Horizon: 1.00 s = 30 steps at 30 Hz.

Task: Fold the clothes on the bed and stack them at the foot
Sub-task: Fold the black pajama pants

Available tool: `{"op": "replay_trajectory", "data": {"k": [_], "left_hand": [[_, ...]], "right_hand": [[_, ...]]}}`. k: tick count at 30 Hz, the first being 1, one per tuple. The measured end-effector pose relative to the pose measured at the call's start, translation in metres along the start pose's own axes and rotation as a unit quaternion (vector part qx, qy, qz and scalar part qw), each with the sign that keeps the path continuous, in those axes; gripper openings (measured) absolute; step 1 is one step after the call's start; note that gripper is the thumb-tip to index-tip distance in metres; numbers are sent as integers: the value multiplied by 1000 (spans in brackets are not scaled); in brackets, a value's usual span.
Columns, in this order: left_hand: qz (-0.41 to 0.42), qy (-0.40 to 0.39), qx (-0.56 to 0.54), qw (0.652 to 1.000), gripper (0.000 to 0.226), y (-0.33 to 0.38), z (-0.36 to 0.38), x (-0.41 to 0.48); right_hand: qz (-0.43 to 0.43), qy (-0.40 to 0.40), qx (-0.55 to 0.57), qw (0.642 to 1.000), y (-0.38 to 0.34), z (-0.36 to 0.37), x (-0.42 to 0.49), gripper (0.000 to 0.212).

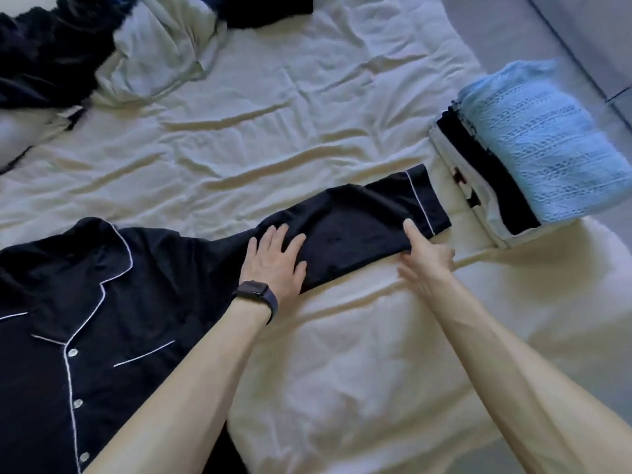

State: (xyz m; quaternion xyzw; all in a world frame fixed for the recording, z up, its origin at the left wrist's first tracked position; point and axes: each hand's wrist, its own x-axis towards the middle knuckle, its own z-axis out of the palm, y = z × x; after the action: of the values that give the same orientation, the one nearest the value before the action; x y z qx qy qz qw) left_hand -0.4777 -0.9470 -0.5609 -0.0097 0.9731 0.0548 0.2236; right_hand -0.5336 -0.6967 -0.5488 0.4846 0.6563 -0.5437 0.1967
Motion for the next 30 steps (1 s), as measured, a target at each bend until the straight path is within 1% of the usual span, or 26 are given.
{"op": "replay_trajectory", "data": {"k": [1,2,3,4,5,6,7,8,10,11,12,14,15,16,18,19,20,21,23,24,26,27,28,29,30], "left_hand": [[8,4,4,1000,59,7,-1,12],[16,1,3,1000,60,15,1,23],[20,-9,-3,1000,61,22,4,31],[18,-27,-14,999,62,28,6,35],[7,-51,-25,998,64,33,9,37],[-6,-74,-39,997,67,36,11,38],[-18,-96,-43,994,73,39,12,38],[-28,-116,-35,992,80,40,11,39],[-34,-143,0,989,88,48,5,43],[-32,-129,6,991,86,54,0,47],[-22,-93,-2,995,79,61,-8,53],[18,0,-46,999,63,85,-27,73],[41,32,-65,997,60,101,-35,86],[56,45,-88,994,59,119,-44,102],[67,18,-109,992,60,156,-60,137],[72,0,-84,994,57,170,-66,155],[75,-17,-53,996,49,181,-70,172],[76,-29,-42,996,39,189,-76,186],[72,-48,-87,992,22,198,-86,206],[81,-50,-101,990,18,200,-91,212],[117,-48,-76,989,18,200,-100,215],[128,-58,-76,987,20,200,-104,214],[129,-76,-100,984,21,198,-109,210],[117,-96,-141,978,21,196,-112,204],[94,-117,-193,970,19,193,-116,197]], "right_hand": [[14,4,48,999,-10,1,13,72],[10,10,87,996,-19,0,26,61],[-9,23,118,993,-26,-1,35,49],[-46,44,131,989,-31,-2,43,39],[-94,68,121,986,-34,-6,48,36],[-130,84,99,983,-35,-10,51,37],[-144,90,75,983,-33,-15,53,43],[-126,89,57,986,-28,-18,56,50],[-53,63,57,995,-18,-25,60,53],[-42,41,64,996,-16,-28,60,51],[-43,17,75,996,-17,-30,60,51],[-50,-16,107,993,-21,-35,60,46],[-52,-28,122,991,-20,-38,61,42],[-47,-41,139,988,-18,-40,62,37],[-29,-65,159,985,-14,-43,60,25],[-25,-69,142,987,-13,-45,58,19],[-26,-64,103,992,-12,-45,58,15],[-30,-54,54,997,-10,-45,58,14],[-39,-28,-35,998,-9,-42,57,19],[-42,-13,-60,997,-9,-41,55,21],[-45,6,-80,996,-10,-37,53,24],[-47,11,-85,995,-12,-35,51,25],[-47,16,-72,996,-13,-33,49,26],[-44,15,-24,999,-14,-32,47,24],[-37,4,49,998,-16,-32,43,20]]}}
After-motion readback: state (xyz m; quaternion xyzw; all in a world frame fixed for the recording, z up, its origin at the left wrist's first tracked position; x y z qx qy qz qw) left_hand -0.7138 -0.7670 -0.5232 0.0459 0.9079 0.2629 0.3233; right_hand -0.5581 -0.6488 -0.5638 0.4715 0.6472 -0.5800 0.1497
